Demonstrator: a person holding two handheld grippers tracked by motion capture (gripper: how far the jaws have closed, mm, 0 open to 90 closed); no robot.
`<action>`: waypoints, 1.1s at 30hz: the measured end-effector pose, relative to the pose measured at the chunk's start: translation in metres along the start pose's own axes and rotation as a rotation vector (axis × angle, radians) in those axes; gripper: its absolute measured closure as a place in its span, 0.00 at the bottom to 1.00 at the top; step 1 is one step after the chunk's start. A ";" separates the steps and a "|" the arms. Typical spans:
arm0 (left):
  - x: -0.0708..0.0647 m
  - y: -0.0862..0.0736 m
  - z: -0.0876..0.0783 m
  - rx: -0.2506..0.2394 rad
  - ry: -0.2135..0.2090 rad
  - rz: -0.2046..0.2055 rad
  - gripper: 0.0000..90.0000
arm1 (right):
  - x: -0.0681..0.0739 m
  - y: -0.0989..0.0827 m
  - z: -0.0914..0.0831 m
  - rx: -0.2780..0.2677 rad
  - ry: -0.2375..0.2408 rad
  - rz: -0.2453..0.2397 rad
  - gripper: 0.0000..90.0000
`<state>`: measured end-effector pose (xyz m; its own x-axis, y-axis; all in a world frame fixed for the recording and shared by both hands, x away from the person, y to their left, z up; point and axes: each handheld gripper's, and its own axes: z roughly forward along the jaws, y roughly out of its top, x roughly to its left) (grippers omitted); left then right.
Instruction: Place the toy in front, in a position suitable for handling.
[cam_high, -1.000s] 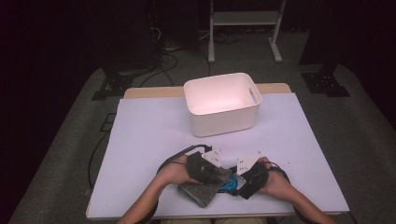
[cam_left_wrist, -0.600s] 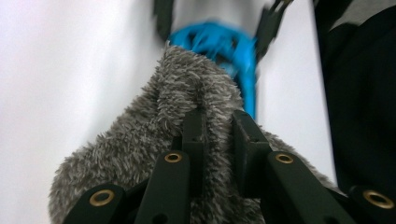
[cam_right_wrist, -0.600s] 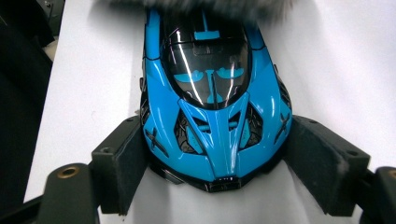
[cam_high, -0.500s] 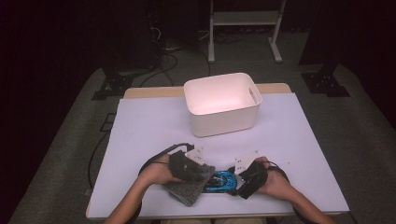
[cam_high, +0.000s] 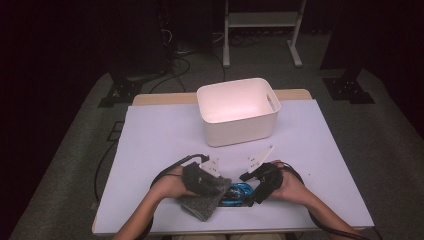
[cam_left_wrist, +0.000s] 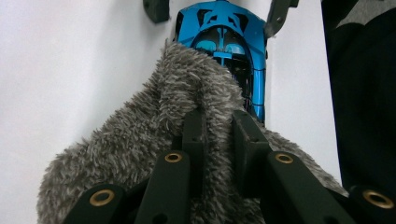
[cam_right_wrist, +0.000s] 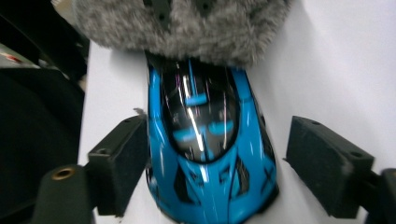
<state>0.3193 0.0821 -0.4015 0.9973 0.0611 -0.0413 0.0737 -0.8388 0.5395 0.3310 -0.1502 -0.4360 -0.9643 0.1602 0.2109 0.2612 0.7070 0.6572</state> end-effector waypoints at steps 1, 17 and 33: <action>0.000 0.001 -0.001 0.004 -0.001 -0.001 0.86 | -0.001 0.001 0.002 0.003 0.004 0.003 0.23; 0.020 -0.001 -0.014 -0.023 0.020 -0.092 0.84 | -0.011 -0.004 0.012 -0.011 0.082 0.117 0.34; 0.030 0.008 -0.009 -0.020 -0.085 -0.185 0.82 | 0.031 -0.005 0.007 -0.045 -0.152 -0.125 0.35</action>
<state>0.3500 0.0825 -0.3911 0.9631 0.1665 -0.2116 0.2565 -0.8064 0.5328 0.2997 -0.1441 -0.4372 -0.9839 0.1778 0.0162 0.1375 0.6970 0.7038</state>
